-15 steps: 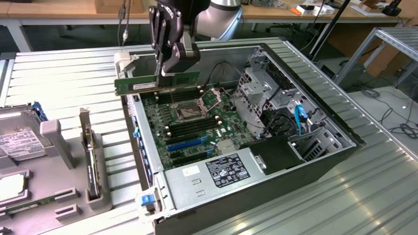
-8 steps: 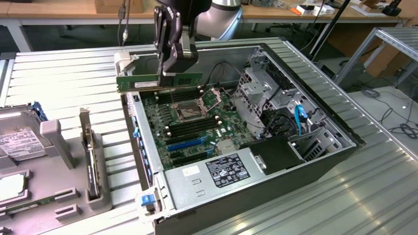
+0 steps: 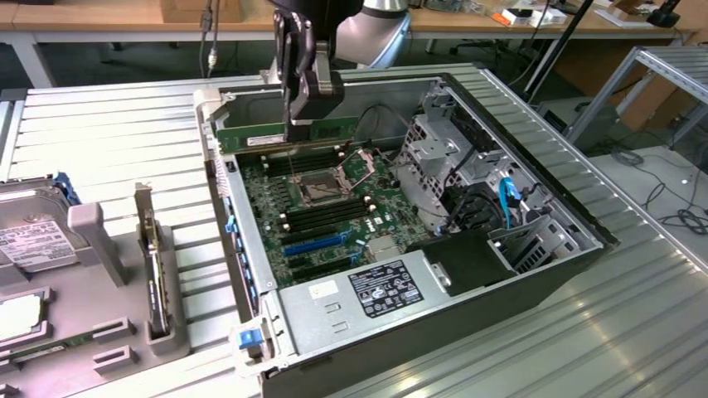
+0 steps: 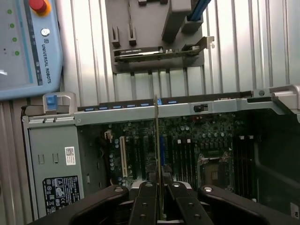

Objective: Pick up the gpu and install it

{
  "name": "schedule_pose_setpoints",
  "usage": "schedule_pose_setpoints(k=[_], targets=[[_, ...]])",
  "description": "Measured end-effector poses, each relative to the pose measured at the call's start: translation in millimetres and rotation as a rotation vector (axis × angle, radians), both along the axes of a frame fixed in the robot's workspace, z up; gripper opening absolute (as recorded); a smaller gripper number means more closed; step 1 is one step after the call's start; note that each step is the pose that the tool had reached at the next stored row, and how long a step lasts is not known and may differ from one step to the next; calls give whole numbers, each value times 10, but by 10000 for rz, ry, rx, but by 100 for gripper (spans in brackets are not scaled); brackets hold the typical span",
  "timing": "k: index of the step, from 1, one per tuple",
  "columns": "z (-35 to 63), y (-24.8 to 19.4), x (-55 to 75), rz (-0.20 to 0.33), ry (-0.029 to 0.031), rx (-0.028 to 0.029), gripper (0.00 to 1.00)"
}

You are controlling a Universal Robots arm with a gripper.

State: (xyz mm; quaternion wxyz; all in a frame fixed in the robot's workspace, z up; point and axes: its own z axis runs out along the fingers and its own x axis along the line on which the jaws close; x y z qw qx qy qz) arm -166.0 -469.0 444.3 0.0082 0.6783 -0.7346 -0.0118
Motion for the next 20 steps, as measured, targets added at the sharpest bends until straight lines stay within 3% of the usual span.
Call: schedule_pose_setpoints(k=[3, 11, 14, 15, 20], targets=[[0, 1, 82, 0, 0, 0, 14], [0, 8, 585, 13, 0, 0, 14], [-2, 93, 638, 22, 0, 0, 14], [-4, 145, 663, 25, 0, 1, 14], [-17, 272, 720, 24, 0, 0, 14]])
